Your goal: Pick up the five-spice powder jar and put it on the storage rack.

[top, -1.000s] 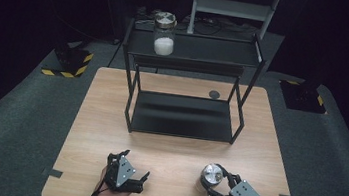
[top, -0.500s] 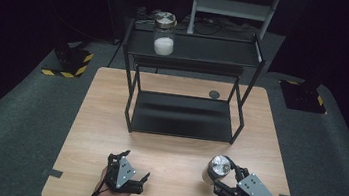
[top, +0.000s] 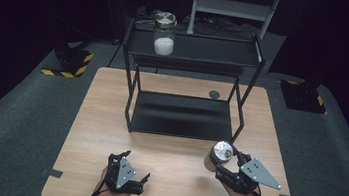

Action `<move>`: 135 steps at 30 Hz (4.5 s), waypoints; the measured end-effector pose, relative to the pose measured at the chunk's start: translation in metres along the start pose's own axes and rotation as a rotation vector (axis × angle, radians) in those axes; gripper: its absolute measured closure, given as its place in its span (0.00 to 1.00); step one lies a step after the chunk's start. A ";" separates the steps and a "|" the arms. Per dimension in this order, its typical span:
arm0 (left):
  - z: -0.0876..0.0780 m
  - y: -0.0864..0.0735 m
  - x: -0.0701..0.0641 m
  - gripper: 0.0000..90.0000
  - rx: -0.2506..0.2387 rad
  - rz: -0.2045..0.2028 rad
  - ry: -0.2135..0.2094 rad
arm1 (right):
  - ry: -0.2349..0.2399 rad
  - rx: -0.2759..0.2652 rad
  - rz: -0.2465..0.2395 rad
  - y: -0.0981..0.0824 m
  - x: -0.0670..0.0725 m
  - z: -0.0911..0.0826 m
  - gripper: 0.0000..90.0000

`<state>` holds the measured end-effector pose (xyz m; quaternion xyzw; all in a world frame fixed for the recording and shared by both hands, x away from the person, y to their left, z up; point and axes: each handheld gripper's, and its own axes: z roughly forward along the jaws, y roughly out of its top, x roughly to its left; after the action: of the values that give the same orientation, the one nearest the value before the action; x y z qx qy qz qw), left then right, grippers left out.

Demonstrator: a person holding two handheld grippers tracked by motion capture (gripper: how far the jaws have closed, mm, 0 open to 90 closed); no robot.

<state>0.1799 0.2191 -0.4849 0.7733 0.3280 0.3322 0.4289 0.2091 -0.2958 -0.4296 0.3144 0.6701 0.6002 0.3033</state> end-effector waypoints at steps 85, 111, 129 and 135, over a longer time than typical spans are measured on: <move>-0.003 -0.007 0.005 0.01 -0.036 -0.002 -0.027 | -0.109 -0.216 -0.128 0.181 -0.014 0.071 0.38; -0.004 -0.009 0.006 0.01 -0.048 -0.006 -0.030 | -0.159 -0.220 -0.074 0.212 -0.032 0.124 0.38; -0.005 -0.010 0.007 0.01 -0.053 -0.012 -0.030 | -0.190 -0.218 -0.056 0.217 -0.041 0.157 0.38; -0.005 -0.011 0.008 0.01 -0.059 -0.014 -0.035 | -0.201 -0.212 -0.060 0.218 -0.044 0.167 0.38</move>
<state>0.1780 0.2318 -0.4907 0.7638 0.3160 0.3251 0.4594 0.3797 -0.2098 -0.2276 0.3191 0.5781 0.6237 0.4183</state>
